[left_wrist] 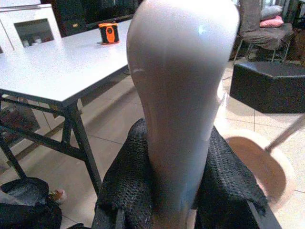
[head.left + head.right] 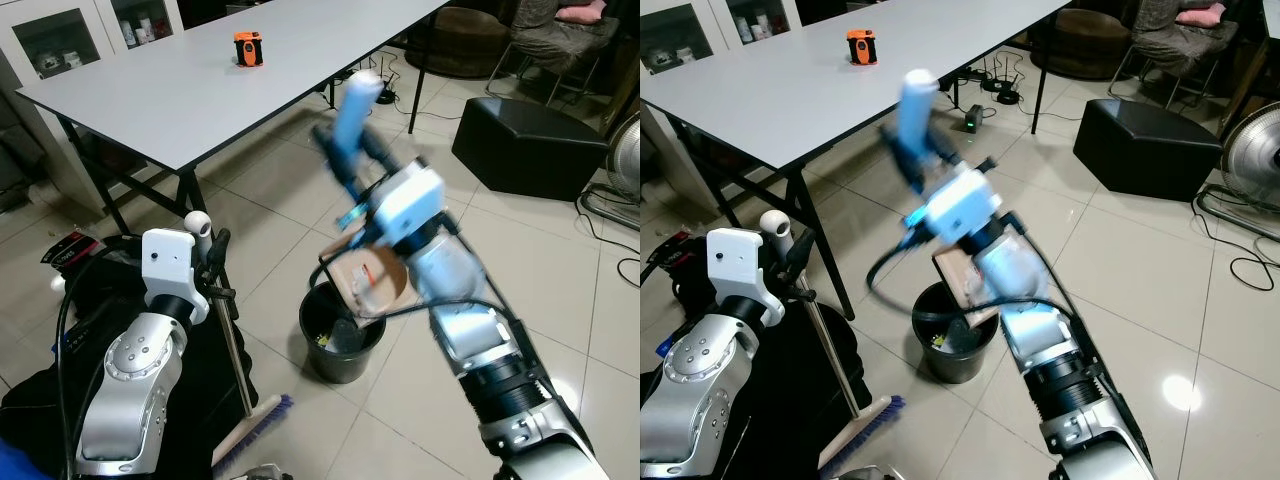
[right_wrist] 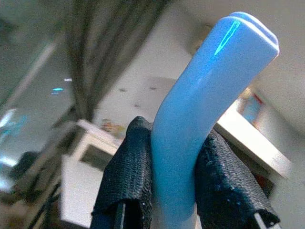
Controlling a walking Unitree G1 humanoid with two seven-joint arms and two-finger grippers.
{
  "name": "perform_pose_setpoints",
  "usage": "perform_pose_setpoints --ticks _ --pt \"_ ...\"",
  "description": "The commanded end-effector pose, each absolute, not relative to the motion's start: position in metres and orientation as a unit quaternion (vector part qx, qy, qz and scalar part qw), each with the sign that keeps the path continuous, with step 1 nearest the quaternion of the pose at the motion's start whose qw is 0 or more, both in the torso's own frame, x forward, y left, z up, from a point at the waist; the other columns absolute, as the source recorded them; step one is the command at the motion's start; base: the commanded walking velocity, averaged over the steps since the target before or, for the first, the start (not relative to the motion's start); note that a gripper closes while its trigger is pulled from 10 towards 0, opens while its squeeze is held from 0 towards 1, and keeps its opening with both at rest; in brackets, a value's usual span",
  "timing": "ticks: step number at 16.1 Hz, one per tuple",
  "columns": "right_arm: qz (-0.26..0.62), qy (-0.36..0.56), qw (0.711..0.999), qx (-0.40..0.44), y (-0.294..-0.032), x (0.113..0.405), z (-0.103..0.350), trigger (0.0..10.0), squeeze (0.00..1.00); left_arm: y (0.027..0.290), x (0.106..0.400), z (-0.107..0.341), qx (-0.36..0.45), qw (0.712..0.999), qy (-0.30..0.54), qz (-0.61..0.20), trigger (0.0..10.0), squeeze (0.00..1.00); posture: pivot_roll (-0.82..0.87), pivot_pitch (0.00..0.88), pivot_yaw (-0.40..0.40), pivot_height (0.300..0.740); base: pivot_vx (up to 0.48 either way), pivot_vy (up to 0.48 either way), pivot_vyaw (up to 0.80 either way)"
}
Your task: Sweep floor
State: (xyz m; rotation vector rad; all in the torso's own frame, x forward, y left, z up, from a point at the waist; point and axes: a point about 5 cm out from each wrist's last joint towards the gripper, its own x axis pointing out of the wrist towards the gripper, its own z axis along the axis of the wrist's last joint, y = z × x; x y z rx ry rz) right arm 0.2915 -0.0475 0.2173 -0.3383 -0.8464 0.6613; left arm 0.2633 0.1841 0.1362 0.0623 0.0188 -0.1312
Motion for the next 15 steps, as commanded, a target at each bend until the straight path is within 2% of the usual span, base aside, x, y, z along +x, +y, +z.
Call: perform_pose_setpoints --ticks 1,2,4,6,9,10,11,12,15 --pt "0.331 -0.431 0.820 -0.179 -0.042 0.284 0.222 10.0 0.00 0.183 0.264 0.143 0.043 0.997 0.000 -0.069 10.0 0.00 0.05 0.000 0.036 0.740 0.000 0.000 0.00" --pt "0.347 -0.434 0.807 -0.201 -0.037 0.281 0.217 10.0 0.00 0.183 0.265 0.142 0.043 0.997 0.001 -0.071 10.0 0.00 0.05 0.000 0.039 0.740 0.000 0.000 0.00" --pt "0.349 -0.433 0.797 -0.233 -0.036 0.282 0.214 10.0 0.00 0.182 0.266 0.142 0.042 0.996 0.001 -0.073 10.0 0.00 0.04 0.000 0.042 0.740 0.000 0.000 0.00" --pt "0.307 -0.423 0.807 -0.274 -0.047 0.291 0.215 10.0 0.00 0.180 0.269 0.142 0.039 0.996 -0.001 -0.075 10.0 0.00 0.04 0.000 0.043 0.740 0.000 0.000 0.00" --pt "0.177 -0.394 0.867 -0.248 -0.091 0.309 0.233 10.0 0.00 0.176 0.273 0.142 0.030 0.996 -0.002 -0.082 10.0 0.00 0.02 0.000 0.038 0.740 0.000 0.000 0.00" --pt "0.112 -0.368 0.895 -0.226 -0.116 0.314 0.240 10.0 0.00 0.175 0.273 0.141 0.025 0.996 0.000 -0.086 10.0 0.00 0.00 0.000 0.038 0.740 0.000 0.000 0.00" --pt "0.024 -0.319 0.927 -0.197 -0.153 0.318 0.243 10.0 0.00 0.171 0.274 0.139 0.017 0.995 0.004 -0.094 10.0 0.00 0.00 0.000 0.033 0.740 0.000 0.000 0.00" --pt "-0.022 -0.280 0.942 -0.183 -0.177 0.318 0.239 10.0 0.00 0.168 0.275 0.137 0.009 0.995 0.008 -0.101 10.0 0.00 0.00 0.000 0.025 0.740 0.000 0.000 0.00" --pt "-0.052 -0.227 0.959 -0.162 -0.200 0.315 0.228 10.0 0.00 0.164 0.277 0.136 0.005 0.994 0.010 -0.106 10.0 0.00 -0.01 0.000 0.014 0.740 0.000 0.000 0.00"
